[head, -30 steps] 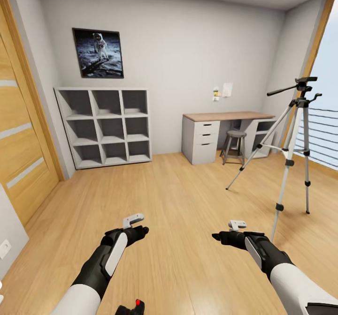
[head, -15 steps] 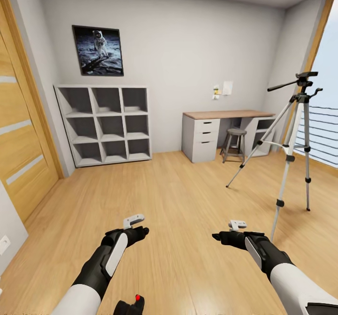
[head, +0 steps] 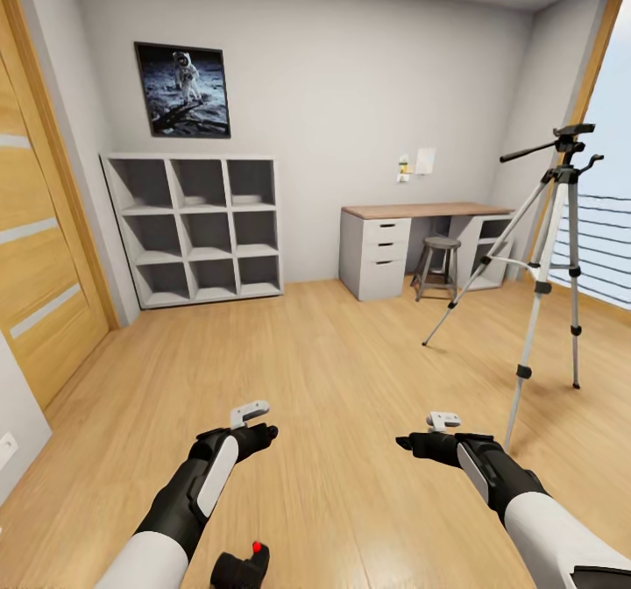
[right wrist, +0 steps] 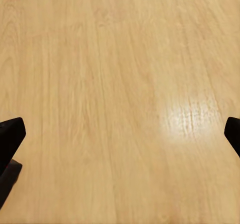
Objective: Attach the digital camera to the camera tripod in the bedroom.
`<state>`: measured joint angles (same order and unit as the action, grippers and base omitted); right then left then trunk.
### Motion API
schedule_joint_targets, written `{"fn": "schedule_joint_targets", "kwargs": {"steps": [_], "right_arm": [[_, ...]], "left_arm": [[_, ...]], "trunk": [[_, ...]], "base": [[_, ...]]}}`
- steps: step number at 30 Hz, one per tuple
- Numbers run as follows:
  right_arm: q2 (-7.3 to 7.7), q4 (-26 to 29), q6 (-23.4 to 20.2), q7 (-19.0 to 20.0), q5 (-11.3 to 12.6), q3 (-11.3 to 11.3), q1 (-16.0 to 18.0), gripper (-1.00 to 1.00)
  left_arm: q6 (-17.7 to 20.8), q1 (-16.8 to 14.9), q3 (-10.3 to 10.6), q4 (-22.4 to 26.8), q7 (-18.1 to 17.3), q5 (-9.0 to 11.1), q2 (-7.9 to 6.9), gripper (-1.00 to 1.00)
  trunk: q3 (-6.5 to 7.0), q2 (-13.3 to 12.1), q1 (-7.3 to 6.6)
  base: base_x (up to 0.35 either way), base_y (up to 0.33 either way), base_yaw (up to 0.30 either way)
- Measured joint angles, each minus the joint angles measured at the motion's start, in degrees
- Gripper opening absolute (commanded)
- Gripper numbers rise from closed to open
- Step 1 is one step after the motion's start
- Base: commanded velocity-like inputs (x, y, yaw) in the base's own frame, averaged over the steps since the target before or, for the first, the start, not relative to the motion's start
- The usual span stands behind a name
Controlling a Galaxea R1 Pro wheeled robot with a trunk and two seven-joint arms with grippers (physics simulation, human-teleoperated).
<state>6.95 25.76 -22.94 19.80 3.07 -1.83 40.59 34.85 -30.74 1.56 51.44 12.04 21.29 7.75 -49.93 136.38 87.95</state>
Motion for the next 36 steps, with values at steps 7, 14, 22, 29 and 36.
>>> {"fn": "schedule_joint_targets", "kwargs": {"steps": [7,14,22,29,36], "right_arm": [[-0.04,0.0,0.0,-0.1,0.0,0.0,0.0,1.0],[-0.05,0.0,0.0,-0.1,0.0,0.0,0.0,1.0],[-0.02,0.0,0.0,-0.1,0.0,-0.1,0.0,1.0],[-0.04,0.0,0.0,-0.1,0.0,-0.1,0.0,1.0],[-0.08,0.0,0.0,-0.1,0.0,0.0,0.0,1.0]], "left_arm": [[0.0,0.0,-0.1,-0.2,0.3,0.0,-0.09,1.0],[0.0,0.0,-0.1,-0.4,1.7,0.0,-0.4,1.0],[0.1,0.0,-0.1,-0.5,2.1,0.0,-0.44,1.0],[0.0,0.0,-0.1,-0.5,2.2,0.1,-0.44,1.0],[0.0,0.0,-0.1,-0.5,2.2,0.2,-0.44,1.0]], "trunk": [[-1.26,2.8,1.54],[-2.51,5.6,3.08],[-4.16,6.9,3.87],[-5.71,7.0,4.05],[-7.26,7.1,4.23]], "base": [[0.0,0.0,0.0],[0.0,0.0,0.0],[0.0,0.0,0.0],[0.0,0.0,0.0],[0.0,0.0,0.0]]}}
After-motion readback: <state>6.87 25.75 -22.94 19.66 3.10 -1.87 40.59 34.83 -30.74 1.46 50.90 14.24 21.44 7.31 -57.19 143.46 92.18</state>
